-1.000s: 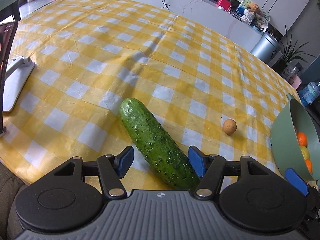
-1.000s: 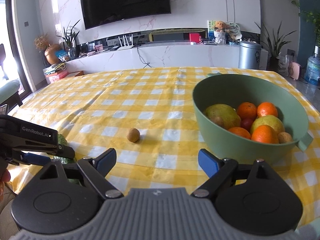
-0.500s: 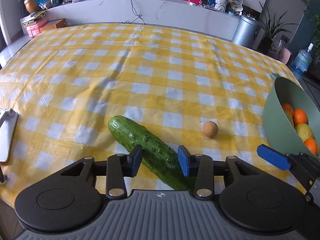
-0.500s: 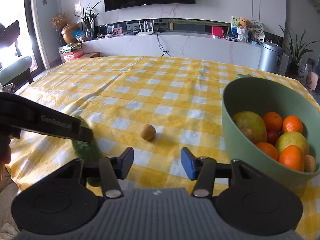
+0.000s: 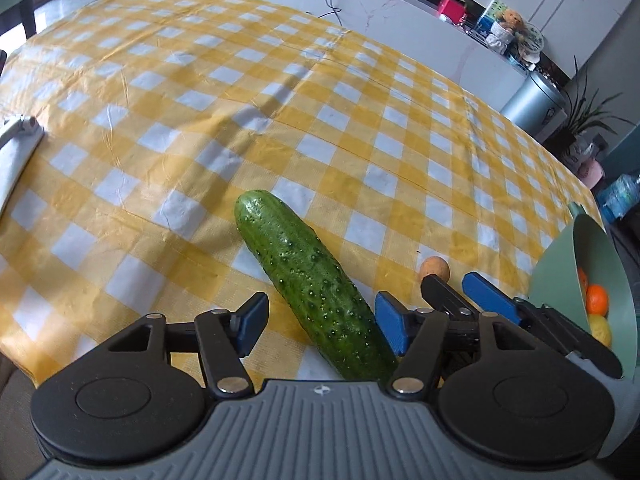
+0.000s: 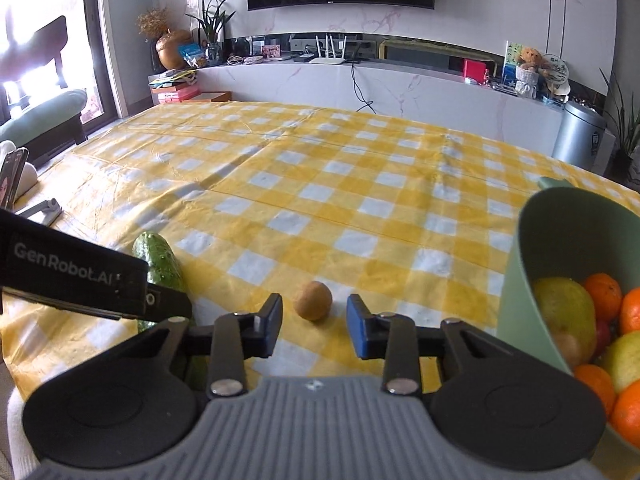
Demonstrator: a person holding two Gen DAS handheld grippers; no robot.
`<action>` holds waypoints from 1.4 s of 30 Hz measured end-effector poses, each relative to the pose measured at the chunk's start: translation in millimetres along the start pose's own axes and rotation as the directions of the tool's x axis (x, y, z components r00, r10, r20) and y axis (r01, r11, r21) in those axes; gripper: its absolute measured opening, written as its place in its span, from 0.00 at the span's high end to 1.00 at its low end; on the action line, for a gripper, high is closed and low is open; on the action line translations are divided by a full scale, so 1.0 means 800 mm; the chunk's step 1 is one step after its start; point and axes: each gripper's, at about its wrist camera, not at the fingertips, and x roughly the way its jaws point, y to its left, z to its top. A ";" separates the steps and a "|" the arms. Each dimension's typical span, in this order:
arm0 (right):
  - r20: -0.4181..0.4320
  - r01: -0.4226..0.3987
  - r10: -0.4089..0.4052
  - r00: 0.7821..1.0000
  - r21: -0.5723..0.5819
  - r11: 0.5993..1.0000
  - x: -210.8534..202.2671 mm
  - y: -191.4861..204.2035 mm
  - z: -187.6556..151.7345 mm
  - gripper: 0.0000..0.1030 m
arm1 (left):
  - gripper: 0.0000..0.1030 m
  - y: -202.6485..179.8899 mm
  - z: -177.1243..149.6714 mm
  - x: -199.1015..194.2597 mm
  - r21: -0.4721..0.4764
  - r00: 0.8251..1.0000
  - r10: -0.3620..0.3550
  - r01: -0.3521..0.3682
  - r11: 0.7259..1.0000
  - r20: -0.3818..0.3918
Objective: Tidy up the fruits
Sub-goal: 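Close the left tool on the cucumber while the right tool grasps the last kiwi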
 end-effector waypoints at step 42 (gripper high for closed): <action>-0.032 0.010 -0.006 0.999 0.097 0.995 0.012 -0.016 -0.008 0.80 | 0.44 -0.024 -0.002 0.027 0.135 0.996 0.063 -0.070 0.988 0.055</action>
